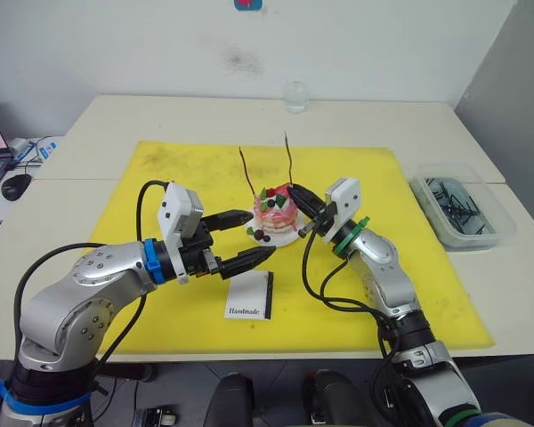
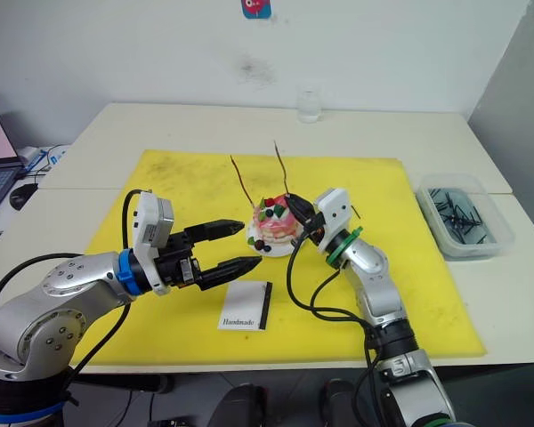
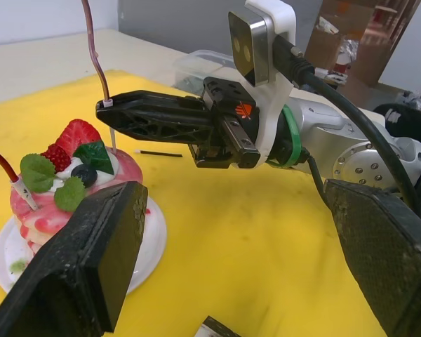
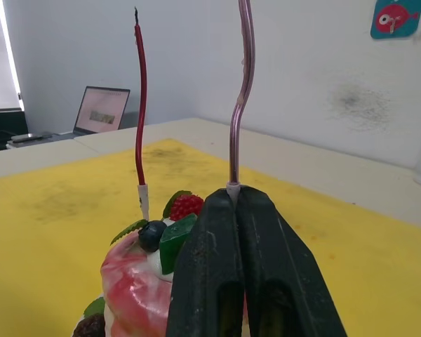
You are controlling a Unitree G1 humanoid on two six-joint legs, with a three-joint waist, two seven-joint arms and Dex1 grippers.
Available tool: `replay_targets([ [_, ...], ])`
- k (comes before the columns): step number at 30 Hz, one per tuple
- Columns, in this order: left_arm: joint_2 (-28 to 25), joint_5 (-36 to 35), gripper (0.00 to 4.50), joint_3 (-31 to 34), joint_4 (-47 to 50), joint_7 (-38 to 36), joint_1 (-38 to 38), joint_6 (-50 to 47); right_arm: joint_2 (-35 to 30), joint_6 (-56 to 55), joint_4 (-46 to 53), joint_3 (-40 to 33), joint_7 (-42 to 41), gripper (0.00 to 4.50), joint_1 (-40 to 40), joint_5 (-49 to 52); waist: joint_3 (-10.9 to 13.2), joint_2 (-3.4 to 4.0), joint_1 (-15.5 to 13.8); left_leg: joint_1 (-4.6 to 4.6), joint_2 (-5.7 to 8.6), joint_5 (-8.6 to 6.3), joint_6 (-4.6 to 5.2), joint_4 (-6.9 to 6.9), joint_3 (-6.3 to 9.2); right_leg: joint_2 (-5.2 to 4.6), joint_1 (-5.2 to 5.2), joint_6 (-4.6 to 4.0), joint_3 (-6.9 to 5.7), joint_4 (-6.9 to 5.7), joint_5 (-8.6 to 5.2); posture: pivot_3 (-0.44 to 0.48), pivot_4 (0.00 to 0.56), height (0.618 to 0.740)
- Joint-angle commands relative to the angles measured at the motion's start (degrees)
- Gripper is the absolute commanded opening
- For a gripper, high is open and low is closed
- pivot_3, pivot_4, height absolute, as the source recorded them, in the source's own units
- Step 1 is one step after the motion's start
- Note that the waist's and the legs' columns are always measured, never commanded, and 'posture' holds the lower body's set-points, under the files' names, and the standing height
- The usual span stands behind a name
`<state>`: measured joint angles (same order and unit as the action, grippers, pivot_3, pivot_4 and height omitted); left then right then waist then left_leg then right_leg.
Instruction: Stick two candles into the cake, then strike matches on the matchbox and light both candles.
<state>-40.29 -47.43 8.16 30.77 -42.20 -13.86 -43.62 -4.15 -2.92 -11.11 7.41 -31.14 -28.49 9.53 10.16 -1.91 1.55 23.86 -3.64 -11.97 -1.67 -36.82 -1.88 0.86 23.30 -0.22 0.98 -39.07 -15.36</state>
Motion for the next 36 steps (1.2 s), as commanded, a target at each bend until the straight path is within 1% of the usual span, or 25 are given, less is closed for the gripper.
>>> replay_targets([
  [1,-0.6,0.2,4.50,0.0,0.7,-0.8,0.0,0.7,-0.1,-1.6,0.7,0.6,-0.2,0.04,0.2,-0.8,0.0,0.00,0.0,0.00,0.00,0.00,0.00,0.00,0.00,0.00,0.00,0.00,0.00,0.00,0.00,0.000,0.150,0.740],
  [8,-0.6,0.8,4.50,-0.1,0.3,-1.5,-0.1,0.8,0.1,-3.5,-0.9,0.3,0.3,0.04,0.8,-1.5,0.0,0.00,0.0,0.00,0.00,0.00,0.00,0.00,0.01,0.00,0.00,0.00,-0.01,0.00,0.00,0.000,0.150,0.740],
  [17,-0.5,1.2,4.50,-0.6,0.6,-1.8,-0.1,1.0,1.4,-7.8,-5.5,0.3,2.3,0.04,2.4,-2.6,0.0,0.00,0.0,-0.01,0.00,0.00,0.00,0.00,0.01,0.00,0.00,0.00,0.00,0.00,0.00,0.000,0.150,0.740],
  [23,-0.5,1.1,4.50,-0.8,1.2,-1.8,0.7,1.2,1.7,-8.2,-7.6,0.1,3.6,0.04,2.7,-2.8,0.0,0.00,0.1,-0.03,-0.01,0.00,0.00,0.01,0.00,0.00,0.00,0.00,0.00,-0.01,0.00,0.000,0.150,0.740],
  [27,-0.5,1.2,4.50,-0.9,1.3,-1.9,0.9,1.5,2.0,-8.0,-6.6,0.3,2.8,0.04,2.6,-1.7,0.0,0.00,0.1,-0.04,-0.01,0.00,0.00,0.01,0.01,-0.01,-0.01,-0.01,0.00,-0.01,0.00,0.000,0.150,0.740],
  [30,-0.5,1.7,4.50,-1.1,1.0,-2.0,0.9,1.8,2.4,-8.0,-5.2,-0.8,4.0,0.04,2.0,-0.8,0.0,0.00,0.1,-0.04,-0.01,0.00,0.00,0.00,0.01,-0.01,-0.01,-0.01,0.00,-0.01,0.00,0.000,0.150,0.740],
  [31,-0.6,1.9,4.50,-1.2,0.9,-2.1,0.9,2.0,2.4,-8.0,-4.9,-1.2,4.4,0.46,1.7,-0.7,0.0,0.00,0.1,-0.04,-0.01,0.00,0.00,0.00,0.01,-0.01,-0.01,-0.01,-0.01,-0.02,0.00,0.000,0.150,0.740],
  [32,-0.6,2.1,4.50,-1.3,0.8,-2.2,0.8,2.1,2.3,-7.6,-4.6,-1.3,4.3,0.64,1.5,-0.5,0.0,0.00,0.1,-0.04,-0.01,0.00,0.00,0.00,0.02,-0.01,-0.01,-0.01,0.00,-0.01,0.00,0.000,0.150,0.740],
  [34,-0.5,2.9,4.50,-1.8,0.6,-2.4,0.7,2.5,2.1,-7.2,-3.7,-1.6,4.5,1.27,1.3,-0.5,0.0,0.00,0.1,-0.03,-0.01,0.00,0.00,0.01,0.01,-0.01,-0.01,-0.01,0.00,-0.01,0.00,0.000,0.150,0.740],
  [36,-0.4,3.7,4.50,-2.3,0.4,-2.6,0.6,2.8,2.1,-6.1,-2.1,-2.1,4.9,2.00,1.2,-0.1,0.0,0.01,0.1,-0.03,0.00,0.00,0.00,0.01,0.00,-0.01,-0.01,-0.01,0.01,0.00,0.00,0.000,0.150,0.740],
])
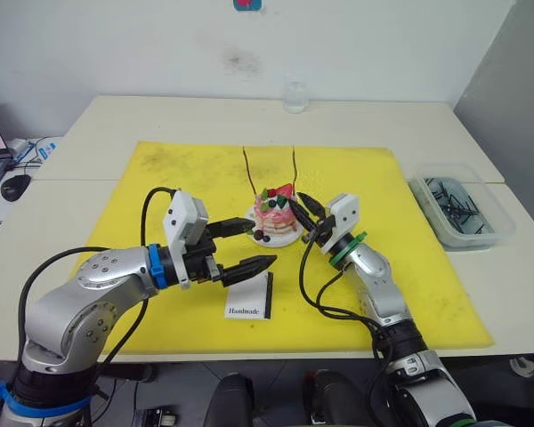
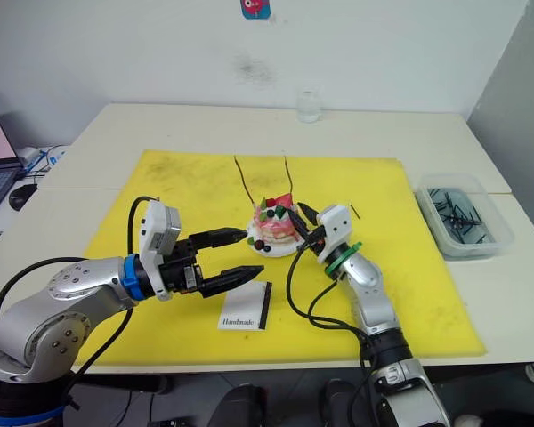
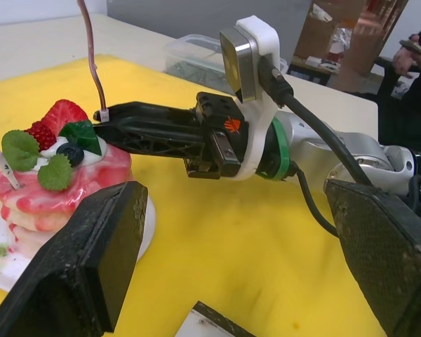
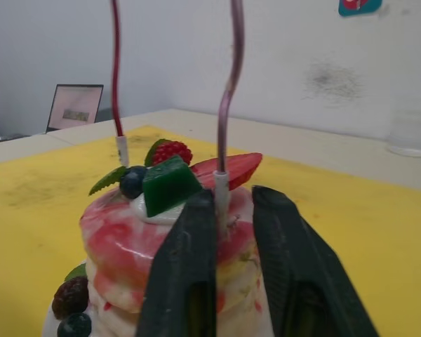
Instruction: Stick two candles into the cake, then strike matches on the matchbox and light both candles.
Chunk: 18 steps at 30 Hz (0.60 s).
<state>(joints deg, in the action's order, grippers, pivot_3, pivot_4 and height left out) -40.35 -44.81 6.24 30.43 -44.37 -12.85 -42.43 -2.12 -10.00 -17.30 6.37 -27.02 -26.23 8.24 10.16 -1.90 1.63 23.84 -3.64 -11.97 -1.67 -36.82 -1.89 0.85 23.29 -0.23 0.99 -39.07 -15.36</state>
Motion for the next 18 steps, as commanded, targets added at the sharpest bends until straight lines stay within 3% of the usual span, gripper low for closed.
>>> replay_targets([
  [1,-0.3,1.3,4.50,-0.5,0.7,-0.4,-0.5,1.7,0.2,1.6,5.0,-1.4,0.9,2.37,-1.0,1.6,0.0,0.00,0.0,0.00,0.00,0.00,0.00,0.00,0.00,-0.01,0.00,0.00,0.00,0.00,0.00,0.000,0.150,0.740],
  [2,-0.3,1.7,4.50,-0.8,0.5,-0.3,-0.6,1.7,0.2,2.7,6.8,-1.7,0.7,2.71,-0.8,2.5,0.0,0.01,0.0,0.01,0.00,0.00,0.00,0.01,0.00,-0.01,0.01,0.00,0.00,0.00,0.00,0.000,0.150,0.740],
  [10,-1.6,0.9,4.50,1.9,-2.4,1.2,-2.0,-2.0,-4.8,13.0,21.4,-2.3,-1.0,2.71,1.4,6.3,0.0,0.02,-0.1,0.01,-0.01,0.00,0.00,0.08,0.00,-0.01,0.03,0.00,-0.01,0.02,-0.01,0.000,0.150,0.740],
  [13,-4.2,-6.0,4.50,5.8,-4.5,2.1,-2.7,-10.8,-8.1,17.8,26.8,-3.0,-1.4,2.71,3.2,7.6,0.0,0.01,-0.1,0.02,-0.01,0.00,0.00,0.07,0.01,-0.03,0.03,0.01,-0.03,0.03,-0.01,0.000,0.150,0.740],
  [18,-14.6,-19.2,4.50,11.8,-12.0,-4.1,0.0,-28.2,-15.4,28.5,35.6,-7.3,-2.7,2.71,7.4,13.6,0.0,0.04,0.1,0.00,-0.03,0.00,0.00,0.19,0.01,-0.03,0.11,-0.07,-0.06,0.04,-0.07,0.000,0.150,0.740],
])
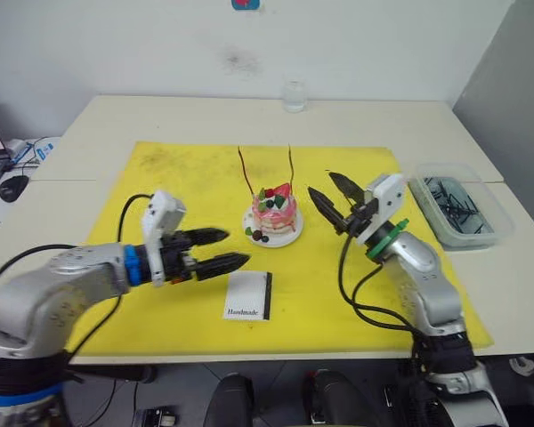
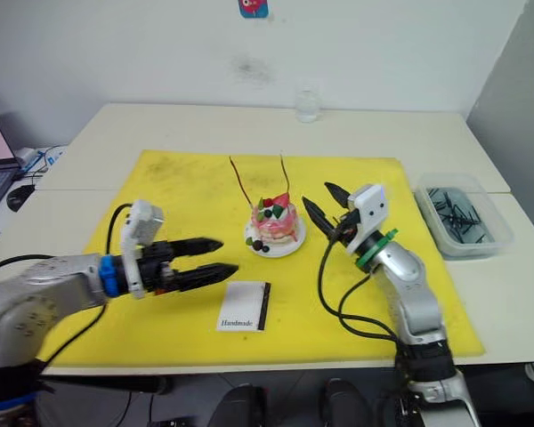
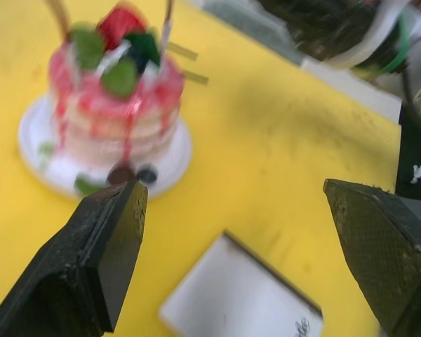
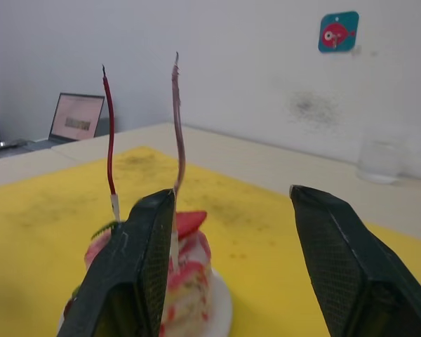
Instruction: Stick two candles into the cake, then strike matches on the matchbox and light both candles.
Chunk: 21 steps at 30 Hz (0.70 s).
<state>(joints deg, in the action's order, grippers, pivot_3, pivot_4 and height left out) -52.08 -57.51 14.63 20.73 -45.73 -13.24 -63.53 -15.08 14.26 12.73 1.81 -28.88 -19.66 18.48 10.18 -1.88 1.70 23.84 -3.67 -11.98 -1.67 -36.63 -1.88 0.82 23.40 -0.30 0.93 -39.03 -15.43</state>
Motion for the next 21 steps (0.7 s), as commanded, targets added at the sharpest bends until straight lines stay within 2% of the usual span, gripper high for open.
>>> replay_targets([
  [1,-4.7,-7.0,4.50,3.2,-3.1,-3.9,1.0,-9.0,-4.4,6.2,7.2,-3.4,-1.8,2.71,2.0,4.3,0.0,0.01,0.0,0.01,0.00,0.00,0.00,0.01,0.00,0.00,0.01,-0.02,-0.01,0.00,-0.02,0.000,0.150,0.740],
  [5,-9.0,-6.6,4.50,-0.1,-5.1,-7.3,2.1,-12.8,-13.0,13.7,13.7,-2.8,-8.2,2.71,6.2,8.8,0.0,0.01,-0.1,0.00,0.02,0.00,0.00,0.15,0.00,-0.03,0.05,-0.09,-0.02,0.03,-0.06,0.000,0.150,0.740],
  [6,-9.4,-6.2,4.50,-1.3,-5.4,-7.8,2.0,-13.3,-14.8,14.5,14.9,-2.0,-9.9,2.55,6.7,9.3,0.0,0.02,-0.1,-0.01,0.03,0.00,0.00,0.18,0.00,-0.04,0.06,-0.11,-0.02,0.04,-0.07,0.000,0.150,0.740],
  [8,-9.2,-5.7,4.50,-3.2,-6.0,-8.3,1.4,-14.1,-17.9,15.6,16.5,0.0,-12.6,2.11,7.3,9.1,0.0,0.02,-0.1,-0.02,0.04,0.00,0.00,0.23,-0.01,-0.05,0.09,-0.13,-0.02,0.04,-0.08,0.000,0.150,0.740],
  [14,-5.7,-4.1,4.50,-6.9,-10.5,-6.5,-2.4,-16.0,-21.8,18.3,18.3,5.5,-15.4,0.03,6.6,7.3,0.0,0.00,-0.1,0.00,0.03,0.00,0.00,0.26,0.03,-0.01,0.14,-0.17,-0.07,0.02,-0.11,0.000,0.150,0.740],
  [21,-1.8,-3.0,4.50,-9.2,-11.9,-6.0,-4.5,-17.0,-22.4,20.8,17.7,11.1,-16.8,0.03,2.9,5.0,0.0,-0.01,-0.1,0.06,0.06,0.00,0.00,0.28,-0.02,0.00,0.19,-0.16,-0.01,0.05,-0.13,0.000,0.150,0.740],
])
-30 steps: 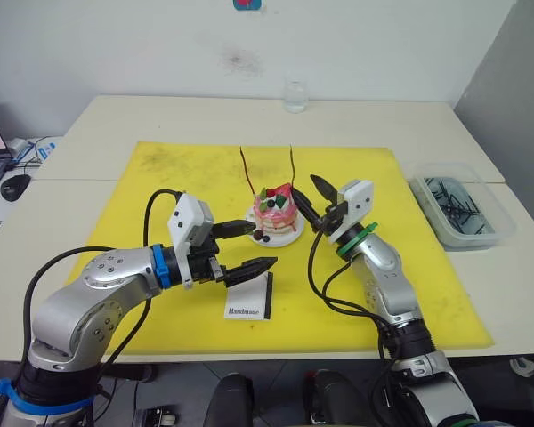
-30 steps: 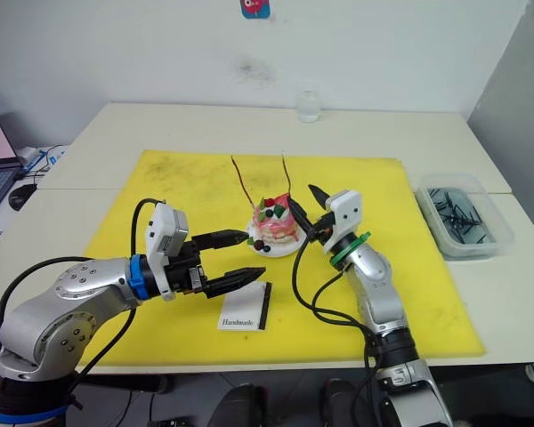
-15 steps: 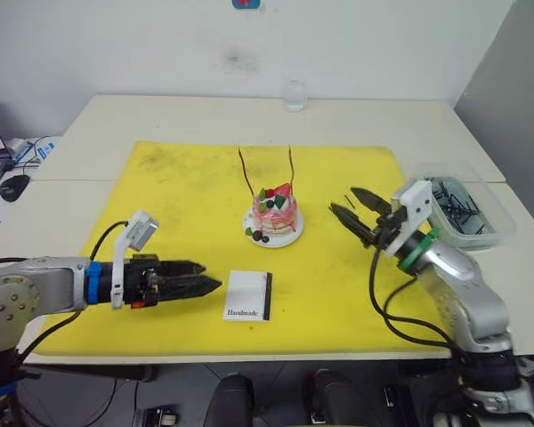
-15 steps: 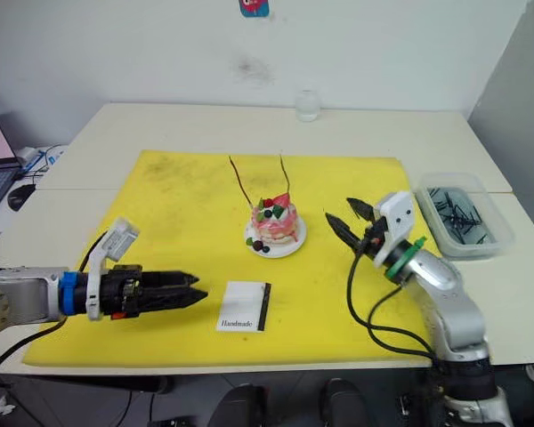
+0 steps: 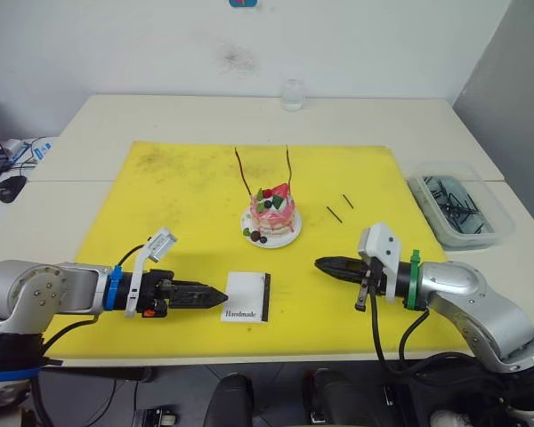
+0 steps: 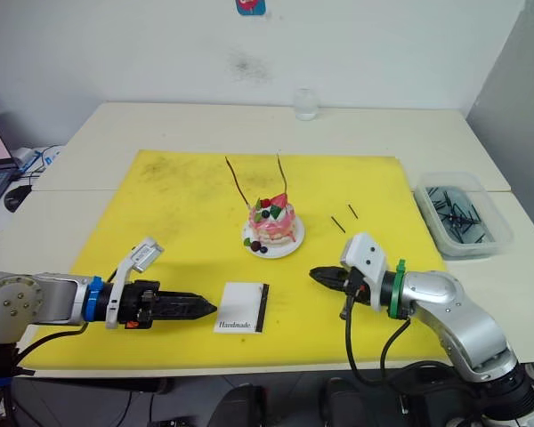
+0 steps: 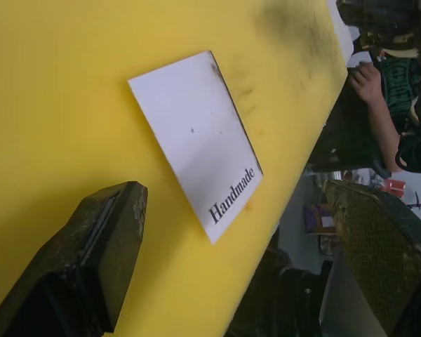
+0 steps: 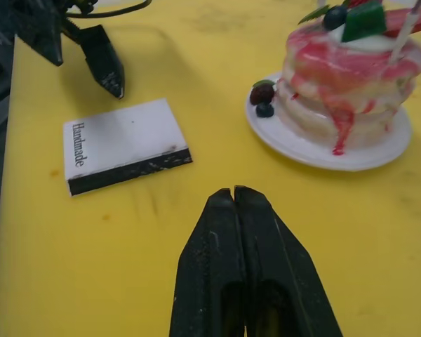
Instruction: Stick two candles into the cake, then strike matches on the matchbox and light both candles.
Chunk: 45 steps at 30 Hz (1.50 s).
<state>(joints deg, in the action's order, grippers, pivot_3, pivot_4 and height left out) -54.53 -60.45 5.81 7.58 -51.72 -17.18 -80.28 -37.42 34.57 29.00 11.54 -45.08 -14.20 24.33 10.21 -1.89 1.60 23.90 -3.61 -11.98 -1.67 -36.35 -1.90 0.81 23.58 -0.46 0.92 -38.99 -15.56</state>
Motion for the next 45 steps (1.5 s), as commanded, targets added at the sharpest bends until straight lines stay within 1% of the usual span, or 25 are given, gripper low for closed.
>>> replay_targets([
  [1,0.8,0.2,4.50,-0.6,1.6,-0.1,-0.4,-0.2,0.2,0.6,1.1,1.9,-0.5,0.03,-3.4,-1.3,0.0,0.00,0.0,0.00,0.00,0.00,0.00,0.00,0.00,0.00,0.01,0.00,0.01,0.00,0.00,0.000,0.150,0.740],
  [5,2.0,0.8,4.50,-0.8,1.5,0.6,0.1,-0.4,0.4,1.8,0.2,4.7,-1.0,0.03,-6.0,-2.9,0.0,-0.01,0.0,-0.01,0.00,0.00,0.00,0.00,0.05,0.00,0.00,0.00,-0.05,-0.02,0.00,0.000,0.150,0.740],
  [11,4.3,0.8,4.50,-0.8,1.4,2.0,-0.6,-1.5,0.7,4.0,-1.3,11.7,-2.1,0.03,-8.8,-7.2,0.0,-0.01,0.0,-0.01,0.02,0.00,0.00,0.01,0.02,-0.02,-0.01,0.00,-0.02,-0.01,0.00,0.000,0.150,0.740],
  [15,5.3,1.3,4.50,-1.4,1.1,2.5,-1.3,-1.8,1.1,5.3,-2.3,14.1,-2.8,0.03,-9.9,-8.7,0.0,-0.02,-0.1,-0.01,0.04,0.00,0.00,-0.01,0.03,-0.02,-0.03,0.00,-0.03,-0.02,0.00,0.000,0.150,0.740],
  [23,7.6,1.0,4.50,-2.1,1.2,2.6,-2.3,-3.3,2.9,5.4,-4.9,16.2,-3.8,0.03,-10.0,-10.2,0.0,-0.04,-0.2,-0.01,0.06,0.00,0.00,-0.02,0.03,-0.03,-0.05,0.01,-0.03,-0.02,0.01,0.000,0.150,0.740],
  [31,9.8,3.7,4.50,-3.8,-0.9,2.6,-2.4,-2.4,6.6,2.2,-11.0,19.4,-5.0,0.03,-12.3,-13.9,0.0,-0.06,-0.1,-0.09,0.07,0.00,0.00,-0.05,0.05,-0.02,-0.11,0.03,-0.03,-0.06,0.03,0.000,0.150,0.740],
  [37,10.9,4.7,4.50,-4.2,-1.0,2.7,-2.6,-2.6,10.1,1.9,-13.1,19.8,-6.3,0.03,-13.1,-14.0,-0.1,-0.08,-0.1,-0.27,0.06,0.01,0.00,-0.06,0.07,-0.01,-0.30,0.05,-0.04,-0.07,0.05,0.000,0.150,0.740],
  [45,11.9,4.5,4.50,-3.8,-0.1,3.1,-1.9,-3.0,11.7,1.8,-14.1,19.6,-7.5,0.03,-14.1,-14.2,-0.1,-0.07,-0.2,-0.33,0.05,0.01,0.00,-0.06,0.07,-0.02,-0.35,0.05,-0.04,-0.08,0.05,0.000,0.150,0.740],
])
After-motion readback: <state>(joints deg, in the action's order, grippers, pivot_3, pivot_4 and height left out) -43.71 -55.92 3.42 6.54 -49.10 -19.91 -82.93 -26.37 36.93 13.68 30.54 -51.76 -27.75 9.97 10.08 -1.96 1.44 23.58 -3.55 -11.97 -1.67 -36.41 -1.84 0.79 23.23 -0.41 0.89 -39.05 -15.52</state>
